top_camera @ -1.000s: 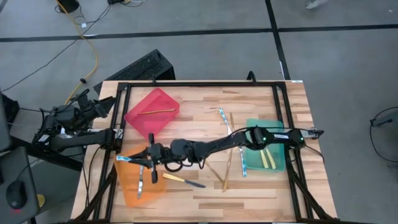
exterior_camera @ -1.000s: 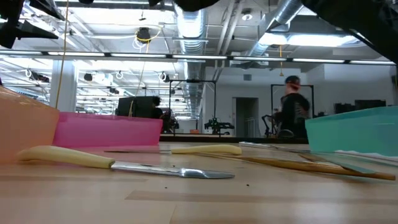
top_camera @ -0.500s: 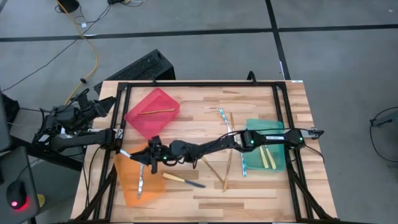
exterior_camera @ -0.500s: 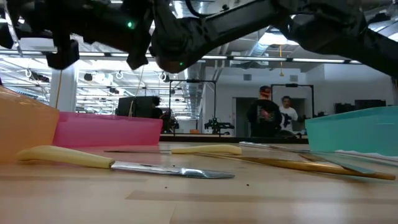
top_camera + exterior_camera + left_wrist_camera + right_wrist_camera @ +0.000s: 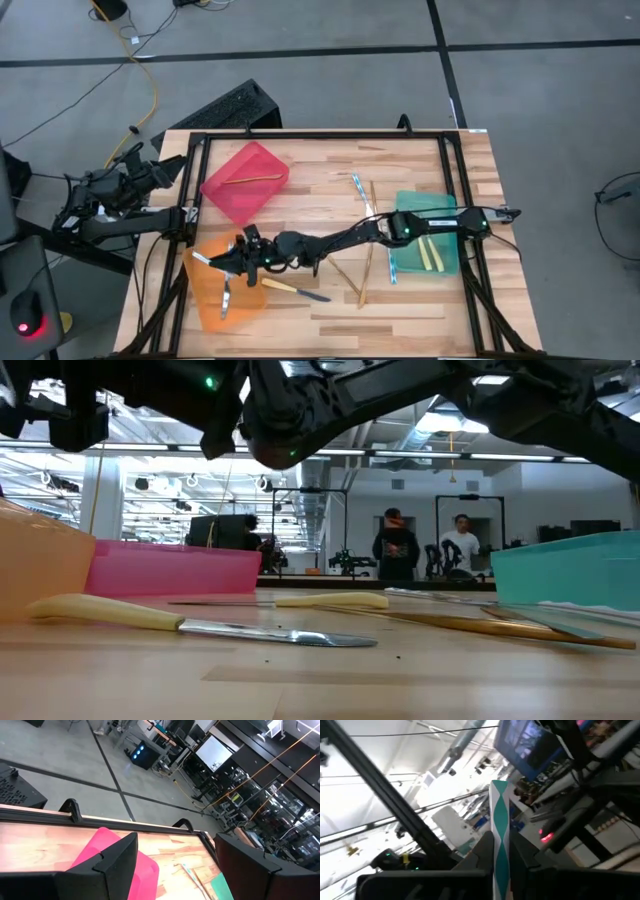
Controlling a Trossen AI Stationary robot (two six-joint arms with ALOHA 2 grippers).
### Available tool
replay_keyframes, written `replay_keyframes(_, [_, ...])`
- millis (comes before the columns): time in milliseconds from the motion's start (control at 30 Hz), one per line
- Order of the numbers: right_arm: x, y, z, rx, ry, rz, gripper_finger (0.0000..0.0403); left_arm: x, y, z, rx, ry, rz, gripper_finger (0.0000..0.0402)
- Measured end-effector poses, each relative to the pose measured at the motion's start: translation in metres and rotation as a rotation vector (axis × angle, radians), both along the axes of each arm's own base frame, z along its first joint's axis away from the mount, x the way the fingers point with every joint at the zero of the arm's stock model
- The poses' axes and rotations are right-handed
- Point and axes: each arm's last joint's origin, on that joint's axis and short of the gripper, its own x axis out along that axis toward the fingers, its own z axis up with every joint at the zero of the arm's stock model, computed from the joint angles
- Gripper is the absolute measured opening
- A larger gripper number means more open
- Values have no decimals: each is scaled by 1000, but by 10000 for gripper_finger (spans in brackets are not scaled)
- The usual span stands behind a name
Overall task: Sort silverware by color (type)
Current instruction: Put the top left blue knife into the orange bin
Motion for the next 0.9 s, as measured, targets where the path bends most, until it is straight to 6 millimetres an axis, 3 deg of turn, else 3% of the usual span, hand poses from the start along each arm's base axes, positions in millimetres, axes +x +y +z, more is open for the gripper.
replay_keyframes(100, [-1, 0, 2, -93, -48, -29, 39, 0, 0, 0, 1, 1, 1, 247])
replay_keyframes(333, [-6, 23, 4, -342, -140, -88, 39, 0, 0, 0, 3, 2, 10, 247])
replay_keyframes(900, [-10, 20, 10, -687, -367, -41, 39, -1, 1, 0, 7, 2, 32, 247])
